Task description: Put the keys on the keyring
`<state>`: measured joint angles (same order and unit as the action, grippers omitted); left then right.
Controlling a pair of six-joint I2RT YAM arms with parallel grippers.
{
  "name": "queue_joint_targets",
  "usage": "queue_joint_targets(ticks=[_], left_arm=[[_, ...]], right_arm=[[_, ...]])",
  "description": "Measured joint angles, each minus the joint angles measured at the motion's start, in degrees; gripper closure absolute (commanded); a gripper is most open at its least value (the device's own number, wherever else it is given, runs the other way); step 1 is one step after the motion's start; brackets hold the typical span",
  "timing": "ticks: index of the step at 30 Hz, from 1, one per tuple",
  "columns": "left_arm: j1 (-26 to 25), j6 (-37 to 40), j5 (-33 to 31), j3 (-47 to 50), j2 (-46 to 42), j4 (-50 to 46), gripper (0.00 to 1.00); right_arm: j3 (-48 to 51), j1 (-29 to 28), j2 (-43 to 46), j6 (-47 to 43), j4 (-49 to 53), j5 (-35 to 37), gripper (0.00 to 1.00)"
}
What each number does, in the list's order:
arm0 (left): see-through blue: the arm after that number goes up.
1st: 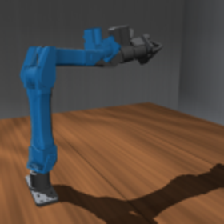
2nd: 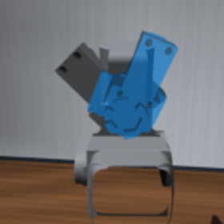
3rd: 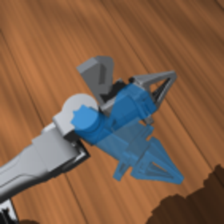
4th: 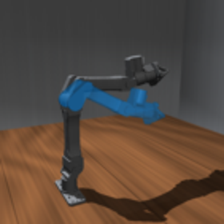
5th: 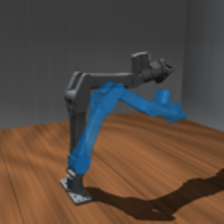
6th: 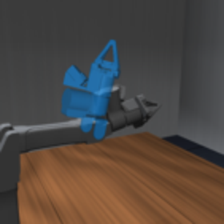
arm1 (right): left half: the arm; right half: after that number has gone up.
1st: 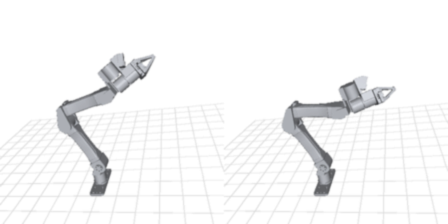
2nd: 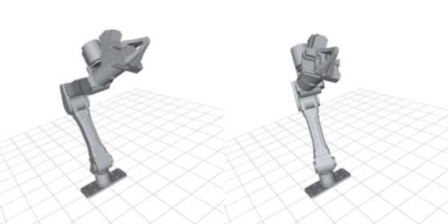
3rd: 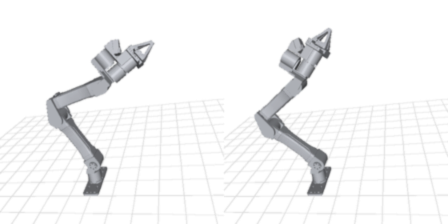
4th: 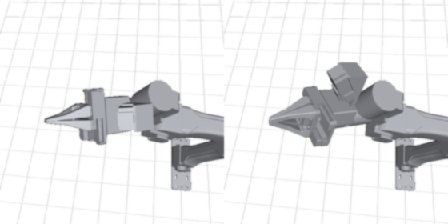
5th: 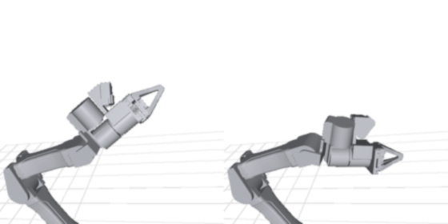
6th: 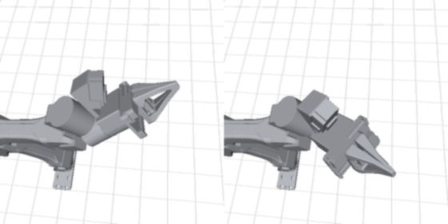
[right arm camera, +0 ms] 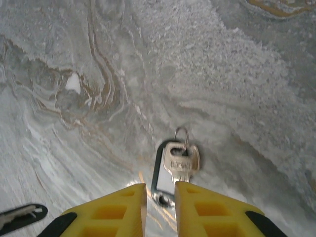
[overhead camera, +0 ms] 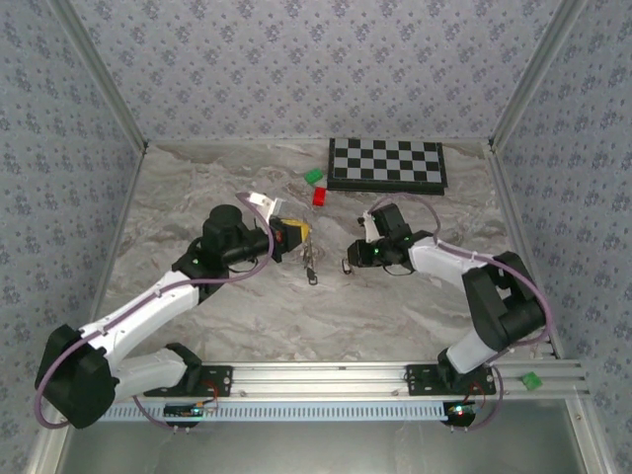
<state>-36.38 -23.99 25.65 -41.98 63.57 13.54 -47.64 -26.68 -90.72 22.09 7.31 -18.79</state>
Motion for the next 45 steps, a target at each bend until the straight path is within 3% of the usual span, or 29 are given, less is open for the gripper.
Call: queue_joint_targets(ticks=[10,21,32,45], left_arm=[[0.0,0.0,0.0,0.2,-0.3,0.1,1.0],[0.4,0.0,0.0,0.2,-0.3,0.2,1.0],[0.7,0.0,0.1,0.6,-0.3,1.3,1.0],[0.7,0.0,0.3,0.6,-0.3,1.6,1.0]], right_arm=[[-10.6,2.8,-8.9,3.0,6.2,-3.7,0.73],[-21.0,4.0,-16.4,-1.7,19.6,-7.6,0.71],[-23.1,3.9,-18.3,-3.8,23.7,-7.4,0.7],[-24.5,3.3,-20.9,-4.6,25.0,-7.4,0.78]])
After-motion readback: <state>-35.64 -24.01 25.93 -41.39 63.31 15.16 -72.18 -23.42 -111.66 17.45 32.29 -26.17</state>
